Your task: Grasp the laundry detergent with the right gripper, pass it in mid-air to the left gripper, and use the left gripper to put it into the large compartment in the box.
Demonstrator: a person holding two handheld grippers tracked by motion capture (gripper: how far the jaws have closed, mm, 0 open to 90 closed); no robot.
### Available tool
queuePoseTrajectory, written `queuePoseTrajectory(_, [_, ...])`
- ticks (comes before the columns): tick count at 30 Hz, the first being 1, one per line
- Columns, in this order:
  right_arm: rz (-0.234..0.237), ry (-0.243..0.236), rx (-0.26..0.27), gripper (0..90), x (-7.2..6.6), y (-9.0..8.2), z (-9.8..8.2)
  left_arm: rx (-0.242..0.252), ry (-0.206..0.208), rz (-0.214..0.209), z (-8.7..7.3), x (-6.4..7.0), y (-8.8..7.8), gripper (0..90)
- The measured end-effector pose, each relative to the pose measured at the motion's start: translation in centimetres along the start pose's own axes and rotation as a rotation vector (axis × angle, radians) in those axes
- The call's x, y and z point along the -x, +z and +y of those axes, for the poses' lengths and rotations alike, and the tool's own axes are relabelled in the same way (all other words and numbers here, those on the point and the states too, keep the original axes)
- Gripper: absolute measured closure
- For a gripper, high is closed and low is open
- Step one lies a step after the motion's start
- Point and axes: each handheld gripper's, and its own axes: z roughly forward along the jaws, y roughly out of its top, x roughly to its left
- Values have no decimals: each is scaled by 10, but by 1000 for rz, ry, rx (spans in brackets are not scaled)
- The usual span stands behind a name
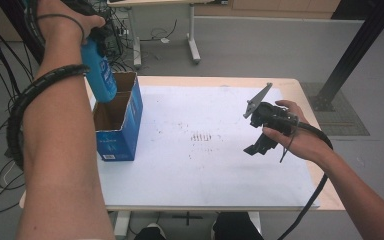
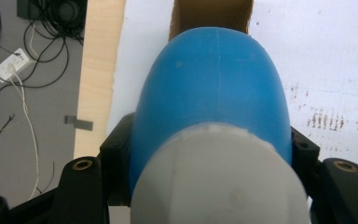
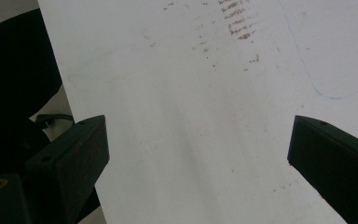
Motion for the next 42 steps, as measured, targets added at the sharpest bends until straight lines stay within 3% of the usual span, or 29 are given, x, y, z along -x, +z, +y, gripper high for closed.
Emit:
queuePoseTrajectory(27, [6,-10,-11,52,-2,4,4,-54,2,-23,-12,-8,62,375])
queuePoseTrajectory(42, [7,-19,-8,52,-5,5,6,-75,23,-26,-25,-1,101,375])
